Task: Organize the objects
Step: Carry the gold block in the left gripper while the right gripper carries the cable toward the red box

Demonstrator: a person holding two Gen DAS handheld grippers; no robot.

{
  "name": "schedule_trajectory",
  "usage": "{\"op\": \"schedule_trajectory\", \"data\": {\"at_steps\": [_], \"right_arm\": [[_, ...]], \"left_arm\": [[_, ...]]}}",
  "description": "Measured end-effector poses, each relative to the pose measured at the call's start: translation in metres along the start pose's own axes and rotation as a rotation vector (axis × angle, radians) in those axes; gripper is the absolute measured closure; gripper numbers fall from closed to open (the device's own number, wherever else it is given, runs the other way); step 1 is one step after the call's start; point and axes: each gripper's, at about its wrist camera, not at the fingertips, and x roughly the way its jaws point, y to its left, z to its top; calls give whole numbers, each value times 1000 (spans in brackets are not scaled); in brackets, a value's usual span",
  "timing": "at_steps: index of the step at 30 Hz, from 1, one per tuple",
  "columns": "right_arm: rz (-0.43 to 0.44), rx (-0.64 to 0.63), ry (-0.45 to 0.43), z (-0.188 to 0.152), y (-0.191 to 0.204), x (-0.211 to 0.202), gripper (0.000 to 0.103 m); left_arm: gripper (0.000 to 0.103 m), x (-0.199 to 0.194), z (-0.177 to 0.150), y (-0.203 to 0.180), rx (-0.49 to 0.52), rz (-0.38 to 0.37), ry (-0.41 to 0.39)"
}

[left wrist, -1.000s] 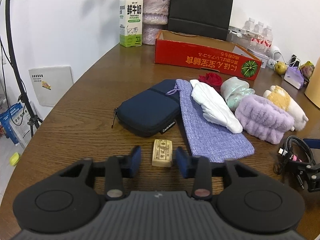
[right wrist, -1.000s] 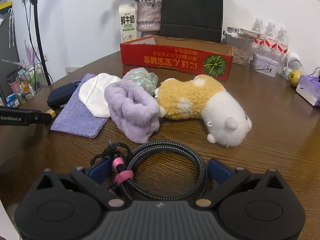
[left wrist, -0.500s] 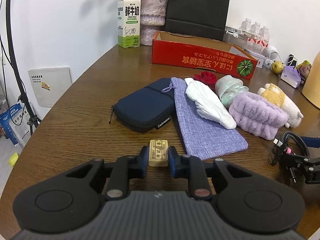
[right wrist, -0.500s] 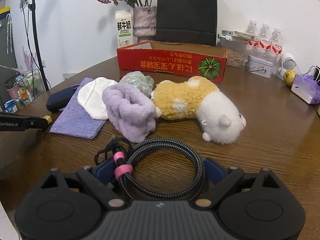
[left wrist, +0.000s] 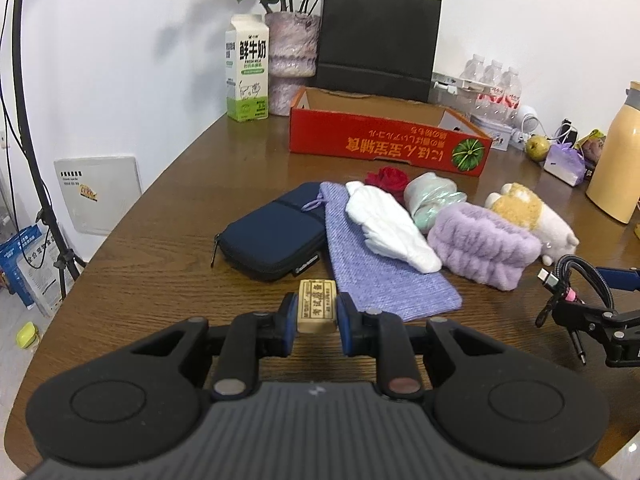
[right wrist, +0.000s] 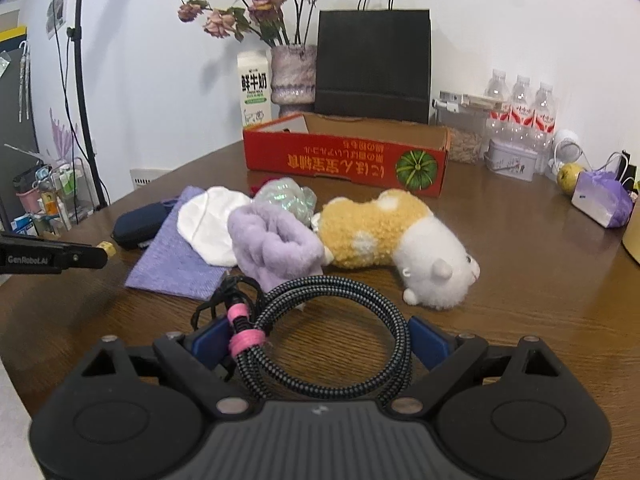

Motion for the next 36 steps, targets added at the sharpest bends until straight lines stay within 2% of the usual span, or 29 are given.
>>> {"op": "schedule_trajectory", "data": {"at_steps": [16, 36], "right_arm": [[-4, -9, -86, 29, 7, -11, 10], [-8, -10, -130, 78, -2, 26, 10]], "left_arm": [[82, 2, 30, -25, 24, -42, -57], [82, 36, 91, -50, 34, -68, -116]]}}
